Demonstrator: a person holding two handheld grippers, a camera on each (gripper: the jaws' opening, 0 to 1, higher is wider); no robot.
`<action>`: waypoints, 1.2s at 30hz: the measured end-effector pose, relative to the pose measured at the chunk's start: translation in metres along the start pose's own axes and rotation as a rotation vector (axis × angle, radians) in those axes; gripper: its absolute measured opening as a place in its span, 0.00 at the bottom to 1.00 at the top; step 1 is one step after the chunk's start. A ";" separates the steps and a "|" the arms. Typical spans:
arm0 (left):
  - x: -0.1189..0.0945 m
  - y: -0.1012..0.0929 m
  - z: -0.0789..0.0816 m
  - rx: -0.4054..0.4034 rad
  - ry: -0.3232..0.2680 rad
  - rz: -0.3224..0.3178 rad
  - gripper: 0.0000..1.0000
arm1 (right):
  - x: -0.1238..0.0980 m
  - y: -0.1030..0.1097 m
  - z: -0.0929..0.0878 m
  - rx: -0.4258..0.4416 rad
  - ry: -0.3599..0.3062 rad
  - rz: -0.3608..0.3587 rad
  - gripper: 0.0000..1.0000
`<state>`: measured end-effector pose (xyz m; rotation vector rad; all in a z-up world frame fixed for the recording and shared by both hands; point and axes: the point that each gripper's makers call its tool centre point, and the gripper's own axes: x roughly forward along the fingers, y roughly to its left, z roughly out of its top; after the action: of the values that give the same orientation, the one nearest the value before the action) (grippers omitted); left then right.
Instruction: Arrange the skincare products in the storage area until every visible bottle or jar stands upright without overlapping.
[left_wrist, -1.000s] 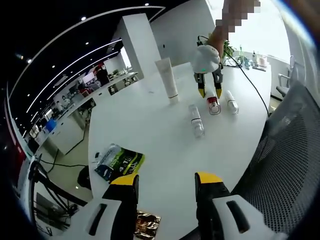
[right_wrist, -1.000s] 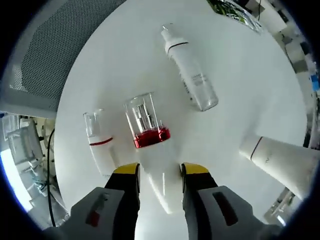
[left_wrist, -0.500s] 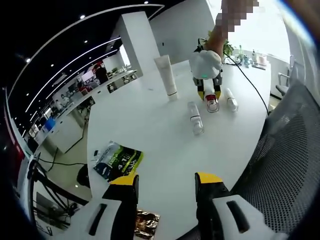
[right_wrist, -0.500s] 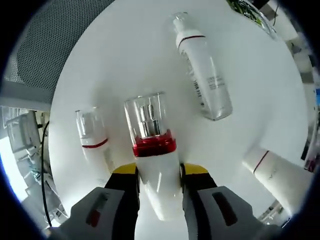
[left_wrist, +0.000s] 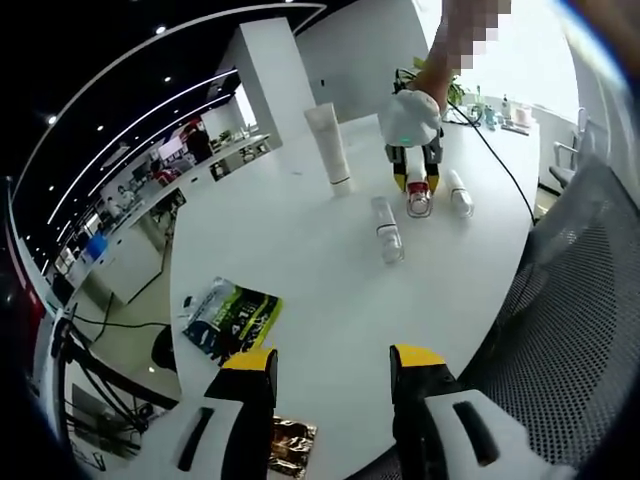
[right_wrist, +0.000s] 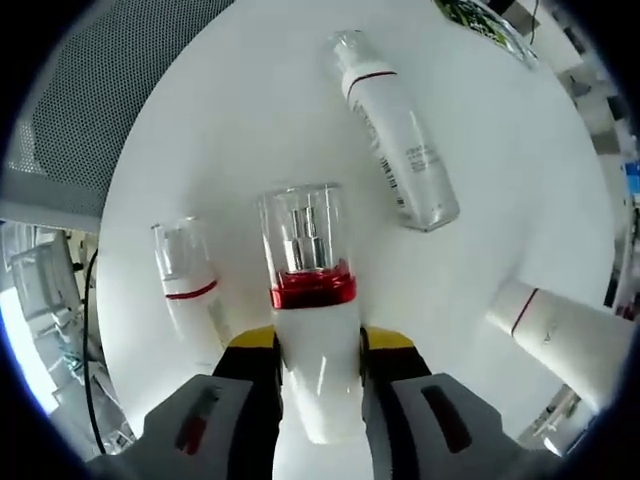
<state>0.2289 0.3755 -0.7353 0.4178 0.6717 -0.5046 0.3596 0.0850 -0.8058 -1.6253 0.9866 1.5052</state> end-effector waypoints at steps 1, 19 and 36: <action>0.000 0.000 0.000 -0.002 -0.001 0.002 0.46 | 0.000 0.000 0.000 0.012 0.006 -0.002 0.26; -0.001 0.001 0.001 0.000 -0.010 0.006 0.46 | -0.023 -0.010 0.008 0.325 -0.158 -0.080 0.24; -0.002 -0.005 0.005 0.013 -0.027 -0.021 0.46 | -0.088 -0.019 0.025 0.687 -0.455 -0.295 0.25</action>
<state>0.2276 0.3693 -0.7315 0.4161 0.6477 -0.5342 0.3617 0.1214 -0.7200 -0.8451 0.8299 1.0895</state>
